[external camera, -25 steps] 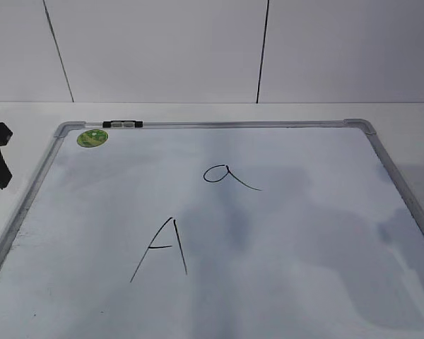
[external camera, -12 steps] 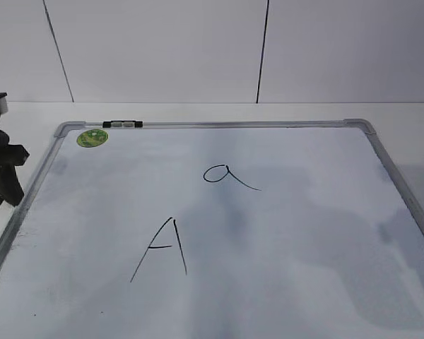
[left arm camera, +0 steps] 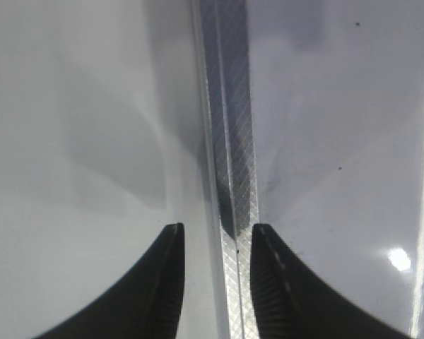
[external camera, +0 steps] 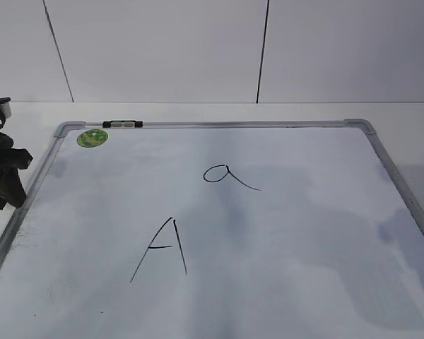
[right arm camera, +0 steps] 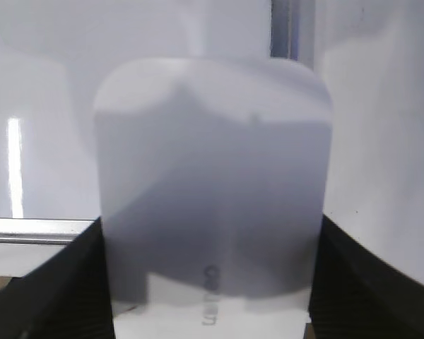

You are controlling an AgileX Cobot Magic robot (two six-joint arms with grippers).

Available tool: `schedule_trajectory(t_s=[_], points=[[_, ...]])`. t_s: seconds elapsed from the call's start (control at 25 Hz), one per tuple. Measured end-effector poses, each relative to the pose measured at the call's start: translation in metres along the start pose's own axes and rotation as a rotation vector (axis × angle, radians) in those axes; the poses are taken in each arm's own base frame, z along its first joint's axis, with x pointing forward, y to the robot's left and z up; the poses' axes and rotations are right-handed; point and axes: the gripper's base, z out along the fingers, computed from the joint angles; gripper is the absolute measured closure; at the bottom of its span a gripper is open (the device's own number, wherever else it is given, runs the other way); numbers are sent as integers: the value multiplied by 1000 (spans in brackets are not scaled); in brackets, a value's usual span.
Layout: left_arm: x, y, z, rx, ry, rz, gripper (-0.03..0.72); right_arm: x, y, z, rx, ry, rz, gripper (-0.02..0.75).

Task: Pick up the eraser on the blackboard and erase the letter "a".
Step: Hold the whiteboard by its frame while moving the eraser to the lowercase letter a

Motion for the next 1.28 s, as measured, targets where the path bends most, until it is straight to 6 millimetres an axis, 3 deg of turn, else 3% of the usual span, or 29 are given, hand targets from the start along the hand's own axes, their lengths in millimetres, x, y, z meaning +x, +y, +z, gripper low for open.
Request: schedule_trajectory(t_s=[0.72, 1.0, 1.28], points=[[-2, 3, 15, 7, 35, -14, 454, 0, 0, 0, 0, 0, 0, 178], [-2, 2, 15, 15, 36, -19, 618, 0, 0, 0, -1, 0, 1, 178], [-2, 2, 15, 20, 37, -23, 633, 0, 0, 0, -1, 2, 1, 178]])
